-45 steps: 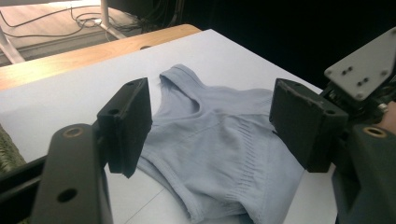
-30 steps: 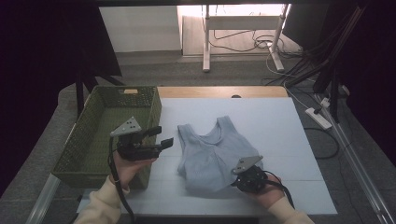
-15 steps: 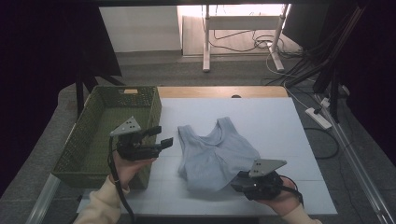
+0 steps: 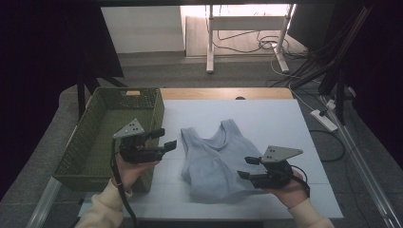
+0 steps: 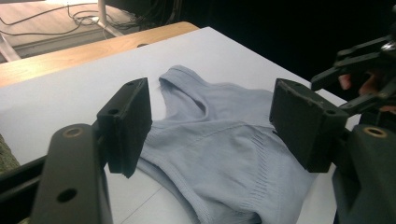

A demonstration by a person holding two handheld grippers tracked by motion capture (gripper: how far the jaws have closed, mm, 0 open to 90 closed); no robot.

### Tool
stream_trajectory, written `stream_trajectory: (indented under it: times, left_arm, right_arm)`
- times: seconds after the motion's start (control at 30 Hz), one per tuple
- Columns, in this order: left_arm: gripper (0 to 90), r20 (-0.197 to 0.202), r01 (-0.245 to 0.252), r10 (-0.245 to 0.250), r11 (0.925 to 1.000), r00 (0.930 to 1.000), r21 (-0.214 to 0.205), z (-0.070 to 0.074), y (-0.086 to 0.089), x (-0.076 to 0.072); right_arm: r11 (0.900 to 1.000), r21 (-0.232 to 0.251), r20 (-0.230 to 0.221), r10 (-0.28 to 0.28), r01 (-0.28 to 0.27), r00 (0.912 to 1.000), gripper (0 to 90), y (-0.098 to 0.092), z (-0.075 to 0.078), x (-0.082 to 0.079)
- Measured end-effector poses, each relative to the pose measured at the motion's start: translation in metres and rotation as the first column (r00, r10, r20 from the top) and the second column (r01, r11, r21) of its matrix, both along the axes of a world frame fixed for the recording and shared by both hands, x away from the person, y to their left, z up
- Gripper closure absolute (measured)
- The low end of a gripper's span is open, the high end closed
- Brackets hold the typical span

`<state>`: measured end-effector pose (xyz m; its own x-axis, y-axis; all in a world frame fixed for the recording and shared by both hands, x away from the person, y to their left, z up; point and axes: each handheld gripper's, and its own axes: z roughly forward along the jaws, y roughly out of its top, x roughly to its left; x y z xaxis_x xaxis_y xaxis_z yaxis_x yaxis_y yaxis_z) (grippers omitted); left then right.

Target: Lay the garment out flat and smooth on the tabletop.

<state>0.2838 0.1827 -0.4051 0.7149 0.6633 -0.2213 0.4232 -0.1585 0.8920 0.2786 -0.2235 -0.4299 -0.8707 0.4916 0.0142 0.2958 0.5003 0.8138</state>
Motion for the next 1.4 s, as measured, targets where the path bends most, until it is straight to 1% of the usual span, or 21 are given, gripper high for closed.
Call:
stream_trajectory:
  times: [0.13, 0.37, 0.4, 0.47, 0.57, 0.77, 0.83, 0.87, 0.9, 0.97, 1.0, 1.07, 1.1, 1.17, 1.2, 1.23, 1.27, 1.33, 1.37, 1.4]
  left_arm:
    - [30.1, -0.001, 0.003, -0.003, 1.0, 1.0, 0.001, 0.0, -0.001, 0.0]
    - [30.0, -0.003, 0.008, -0.008, 0.9999, 1.0, 0.006, -0.002, -0.002, 0.001]
    - [30.0, -0.004, 0.008, -0.008, 0.9999, 1.0, 0.006, -0.002, -0.002, 0.001]
    - [30.0, -0.004, 0.008, -0.008, 0.9999, 1.0, 0.006, -0.002, -0.002, 0.001]
    - [29.9, -0.007, 0.007, -0.007, 0.9999, 0.9999, 0.008, -0.003, -0.003, 0.002]
    - [29.8, -0.007, 0.009, -0.009, 0.9999, 0.9999, 0.013, -0.004, -0.004, 0.001]
    - [29.7, -0.007, 0.009, -0.009, 0.9999, 0.9999, 0.012, -0.004, -0.004, 0.001]
    - [29.8, -0.007, 0.009, -0.009, 0.9999, 0.9999, 0.013, -0.004, -0.004, 0.001]
    - [29.7, -0.007, 0.008, -0.008, 0.9999, 0.9999, 0.014, -0.004, -0.003, 0.001]
    - [29.6, -0.01, 0.006, -0.006, 0.9999, 0.9999, 0.013, -0.005, -0.003, 0.002]
    - [29.6, -0.01, 0.006, -0.006, 0.9999, 0.9999, 0.013, -0.005, -0.003, 0.002]
    - [29.6, -0.01, 0.007, -0.006, 0.9999, 0.9999, 0.014, -0.005, -0.003, 0.002]
    - [29.6, -0.01, 0.007, -0.007, 0.9999, 0.9999, 0.014, -0.005, -0.003, 0.002]
    - [29.6, -0.008, 0.009, -0.009, 0.9998, 0.9999, 0.016, -0.004, -0.004, 0.001]
    - [29.6, -0.008, 0.009, -0.009, 0.9998, 0.9999, 0.017, -0.004, -0.004, 0.001]
    - [29.6, -0.008, 0.008, -0.008, 0.9998, 0.9999, 0.016, -0.004, -0.004, 0.002]
    - [29.6, -0.009, 0.009, -0.009, 0.9998, 0.9999, 0.016, -0.004, -0.004, 0.002]
    - [29.6, -0.008, 0.008, -0.008, 0.9998, 0.9999, 0.016, -0.004, -0.004, 0.002]
    - [29.6, -0.008, 0.007, -0.007, 0.9999, 0.9999, 0.015, -0.004, -0.004, 0.002]
    - [29.6, -0.009, 0.006, -0.006, 0.9999, 0.9999, 0.014, -0.004, -0.003, 0.002]
  right_arm:
    - [0.9996, -0.022, -0.009, -0.017, 0.016, 0.9998, 42.2, 0.007, -0.008, 0.011]
    - [0.9984, -0.048, -0.027, -0.03, 0.029, 0.9992, 40.2, 0.021, -0.016, 0.024]
    - [0.9977, -0.062, -0.028, -0.027, 0.025, 0.9992, 39.9, 0.024, -0.018, 0.027]
    - [0.997, -0.074, -0.036, -0.025, 0.022, 0.999, 39.3, 0.028, -0.021, 0.03]
    - [0.9945, -0.104, -0.067, -0.01, 0.003, 0.9977, 38.9, 0.037, -0.026, 0.036]
    - [0.9877, -0.156, -0.089, -0.007, -0.006, 0.996, 39.3, 0.057, -0.033, 0.048]
    - [0.9822, -0.188, -0.094, -0.02, 0.002, 0.9953, 44.4, 0.063, -0.038, 0.052]
    - [0.9777, -0.21, -0.11, -0.029, 0.005, 0.9936, 52.1, 0.065, -0.041, 0.054]
    - [0.975, -0.222, -0.123, -0.019, -0.009, 0.9922, 59.4, 0.066, -0.043, 0.055]
    - [0.9744, -0.223, -0.143, -0.003, -0.029, 0.9897, 75.7, 0.068, -0.046, 0.056]
    - [0.9725, -0.231, -0.134, -0.004, -0.027, 0.9909, 83.2, 0.069, -0.046, 0.055]
    - [0.9715, -0.235, -0.131, -0.002, -0.029, 0.9914, 84.9, 0.07, -0.046, 0.055]
    - [0.9712, -0.237, -0.119, -0.001, -0.027, 0.9929, 85.2, 0.071, -0.045, 0.055]
    - [0.9736, -0.227, -0.092, -0.002, -0.019, 0.9958, 85.5, 0.072, -0.042, 0.055]
    - [0.9768, -0.214, -0.058, -0.003, -0.009, 0.9983, 85.6, 0.072, -0.038, 0.055]
    - [0.9781, -0.208, -0.037, -0.007, -0.001, 0.9993, 85.7, 0.073, -0.035, 0.056]
    - [0.9817, -0.19, -0.003, -0.015, 0.015, 0.9999, 85.7, 0.073, -0.031, 0.057]
    - [0.9869, -0.158, 0.041, -0.028, 0.034, 0.9988, 85.9, 0.074, -0.024, 0.061]
    - [0.9895, -0.137, 0.068, -0.036, 0.045, 0.9971, 85.9, 0.075, -0.02, 0.064]
    - [0.9903, -0.128, 0.09, -0.043, 0.055, 0.995, 85.9, 0.076, -0.016, 0.067]
